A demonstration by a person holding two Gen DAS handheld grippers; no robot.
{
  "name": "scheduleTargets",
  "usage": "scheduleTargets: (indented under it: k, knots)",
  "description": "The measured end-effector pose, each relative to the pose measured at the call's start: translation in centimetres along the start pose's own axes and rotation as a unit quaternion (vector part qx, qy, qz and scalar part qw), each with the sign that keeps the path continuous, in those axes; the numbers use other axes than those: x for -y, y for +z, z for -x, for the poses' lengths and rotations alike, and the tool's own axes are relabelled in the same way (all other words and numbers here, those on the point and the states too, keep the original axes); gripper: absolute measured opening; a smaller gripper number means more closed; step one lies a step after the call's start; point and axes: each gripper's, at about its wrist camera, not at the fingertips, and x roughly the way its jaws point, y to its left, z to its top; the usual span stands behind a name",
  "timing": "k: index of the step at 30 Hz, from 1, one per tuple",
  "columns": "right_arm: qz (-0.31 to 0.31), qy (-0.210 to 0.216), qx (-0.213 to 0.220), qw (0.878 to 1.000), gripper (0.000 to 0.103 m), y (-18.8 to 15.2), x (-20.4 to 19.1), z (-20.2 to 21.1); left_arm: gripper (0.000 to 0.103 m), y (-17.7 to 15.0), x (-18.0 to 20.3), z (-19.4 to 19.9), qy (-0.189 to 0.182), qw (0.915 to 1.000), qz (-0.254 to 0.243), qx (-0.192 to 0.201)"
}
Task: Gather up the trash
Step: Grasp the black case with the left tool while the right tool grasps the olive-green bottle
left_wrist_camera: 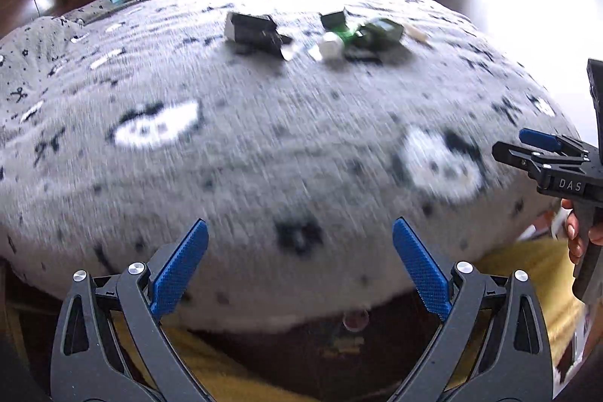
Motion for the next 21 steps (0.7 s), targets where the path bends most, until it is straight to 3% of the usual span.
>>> scheduleTargets:
  k: [13, 17, 21]
  knots:
    - [0.009, -0.016, -0.005, 1.000, 0.090, 7.7, 1.1, -6.3, 0.092, 11.2, -2.5, -5.3, 0.033, 0.9985, 0.028, 0.035]
    - [0.020, -0.019, -0.007, 1.000, 0.090, 9.9, 0.8, -8.1, 0.083, 14.3, -2.9, -7.5, 0.037, 0.9979, 0.037, 0.038]
    - [0.034, -0.019, -0.008, 0.999, 0.099, 11.9, 0.4, -10.0, 0.071, 16.4, -3.0, -9.9, 0.046, 0.9977, 0.041, 0.030]
